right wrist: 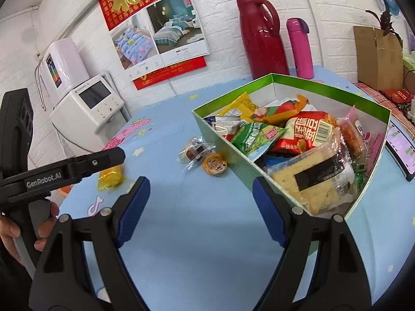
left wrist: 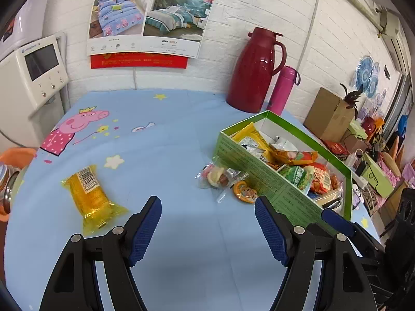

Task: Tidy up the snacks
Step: 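Grasp the clear round-cookie packet with the left tool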

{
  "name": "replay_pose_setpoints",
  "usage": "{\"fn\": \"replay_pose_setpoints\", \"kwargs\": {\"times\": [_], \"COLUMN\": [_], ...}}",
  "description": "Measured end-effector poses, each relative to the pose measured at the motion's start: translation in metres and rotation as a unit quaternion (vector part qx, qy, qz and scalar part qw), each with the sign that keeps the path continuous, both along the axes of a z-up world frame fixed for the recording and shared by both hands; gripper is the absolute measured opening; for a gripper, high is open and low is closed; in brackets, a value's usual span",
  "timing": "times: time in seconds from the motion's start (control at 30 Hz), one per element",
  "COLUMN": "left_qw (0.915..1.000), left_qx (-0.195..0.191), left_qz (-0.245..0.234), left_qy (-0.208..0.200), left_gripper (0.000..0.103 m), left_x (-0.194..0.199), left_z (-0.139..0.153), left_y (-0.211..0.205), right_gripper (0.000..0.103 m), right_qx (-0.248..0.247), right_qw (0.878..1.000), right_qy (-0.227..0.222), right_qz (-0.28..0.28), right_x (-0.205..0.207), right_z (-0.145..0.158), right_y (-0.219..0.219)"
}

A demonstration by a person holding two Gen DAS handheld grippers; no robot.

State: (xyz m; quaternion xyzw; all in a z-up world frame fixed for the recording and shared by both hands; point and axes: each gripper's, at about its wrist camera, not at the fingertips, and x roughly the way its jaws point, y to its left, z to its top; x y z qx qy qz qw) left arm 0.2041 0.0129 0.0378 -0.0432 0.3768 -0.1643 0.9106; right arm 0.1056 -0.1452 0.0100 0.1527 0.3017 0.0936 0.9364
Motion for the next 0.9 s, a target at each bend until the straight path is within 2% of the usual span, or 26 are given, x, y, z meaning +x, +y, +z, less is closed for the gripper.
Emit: {"fn": "replay_pose_setpoints", "kwargs": {"times": [0.13,0.2,0.23,0.27,0.47,0.63,0.83,0.87,0.9], "left_qw": [0.9999,0.9998,0.9997,0.9997,0.9993,0.9978,0.9959,0.9958,0.9955], "left_qx": [0.001,-0.001,-0.001,-0.001,0.000,-0.003,0.031,0.031,0.029], "left_qz": [0.008,0.014,0.015,0.015,-0.013,-0.048,-0.076,-0.076,-0.077], "left_qy": [0.009,0.015,0.018,0.020,0.034,0.046,0.036,0.040,0.046], "left_gripper": [0.076,0.076,0.076,0.076,0.076,0.075,0.075,0.075,0.067], "left_x": [0.006,0.012,0.015,0.018,0.043,0.062,0.088,0.094,0.100], "left_z": [-0.009,-0.014,-0.016,-0.018,-0.033,-0.047,-0.055,-0.058,-0.061], "left_y": [0.011,0.016,0.018,0.019,0.008,-0.020,-0.057,-0.060,-0.061], "right_gripper": [0.084,0.091,0.100,0.102,0.102,0.102,0.102,0.102,0.102], "right_qx": [0.000,0.010,0.015,0.019,-0.003,0.001,-0.003,-0.002,-0.001], "right_qw": [1.000,0.999,0.999,0.999,1.000,1.000,0.999,0.999,0.998], "right_qy": [0.006,0.003,0.003,0.004,0.013,0.025,0.044,0.048,0.052], "right_qz": [0.019,0.039,0.045,0.049,0.028,0.018,0.017,0.018,0.020], "right_x": [-0.002,-0.001,0.000,0.001,0.004,0.005,0.010,0.011,0.013], "right_z": [-0.006,-0.008,-0.009,-0.011,-0.020,-0.030,-0.036,-0.037,-0.038], "right_y": [0.008,0.012,0.014,0.015,0.019,0.016,0.016,0.016,0.015]}}
